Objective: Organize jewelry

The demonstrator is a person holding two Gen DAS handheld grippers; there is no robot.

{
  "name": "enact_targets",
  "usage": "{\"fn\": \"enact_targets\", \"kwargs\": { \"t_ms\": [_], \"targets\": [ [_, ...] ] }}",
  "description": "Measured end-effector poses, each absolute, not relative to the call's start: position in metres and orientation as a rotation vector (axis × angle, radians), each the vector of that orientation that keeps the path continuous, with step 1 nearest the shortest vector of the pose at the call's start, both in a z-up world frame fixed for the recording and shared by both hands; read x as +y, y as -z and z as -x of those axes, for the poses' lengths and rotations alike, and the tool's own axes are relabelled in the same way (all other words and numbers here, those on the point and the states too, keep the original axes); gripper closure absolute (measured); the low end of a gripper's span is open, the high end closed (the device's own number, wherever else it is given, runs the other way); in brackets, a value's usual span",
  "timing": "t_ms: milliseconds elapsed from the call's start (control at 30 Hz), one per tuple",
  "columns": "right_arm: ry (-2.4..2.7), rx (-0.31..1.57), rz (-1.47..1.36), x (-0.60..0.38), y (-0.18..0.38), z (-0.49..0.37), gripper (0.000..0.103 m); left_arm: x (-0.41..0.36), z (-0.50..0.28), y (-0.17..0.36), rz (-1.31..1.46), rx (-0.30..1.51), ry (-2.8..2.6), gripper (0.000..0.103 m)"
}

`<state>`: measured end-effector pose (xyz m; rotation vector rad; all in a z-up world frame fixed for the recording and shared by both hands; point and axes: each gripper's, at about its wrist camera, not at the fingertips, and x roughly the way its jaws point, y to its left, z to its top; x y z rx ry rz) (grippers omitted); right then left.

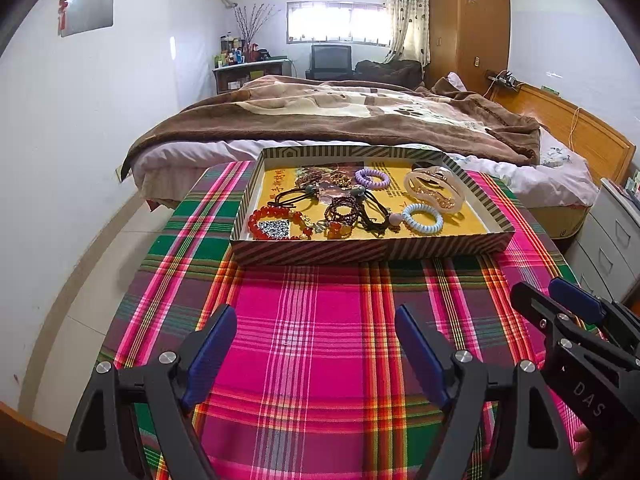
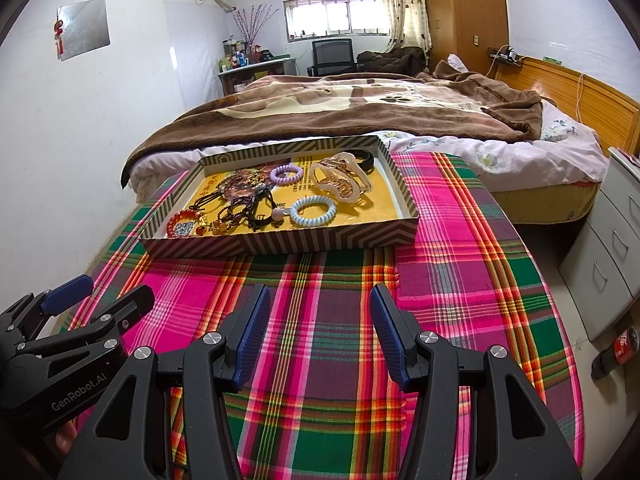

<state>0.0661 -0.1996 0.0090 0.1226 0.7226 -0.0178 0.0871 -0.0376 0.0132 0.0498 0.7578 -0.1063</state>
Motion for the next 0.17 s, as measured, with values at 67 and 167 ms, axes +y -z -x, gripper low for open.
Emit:
{"fn": "enact_targets", "kwargs": {
  "t_ms": [67,167],
  "targets": [
    [0.018,0.722,-0.122,-0.2,-0.009,-0.0662,0.051,-0.0377,-0.0871,-0.0132,-0.051,0.759,0.109,0.022],
    [0.017,0.723,-0.123,-0.2001,-0.009,-0.066,0.051,-0.0377,-0.087,-0.0127,-0.051,0.76,0.108,0.022]
  ]
}}
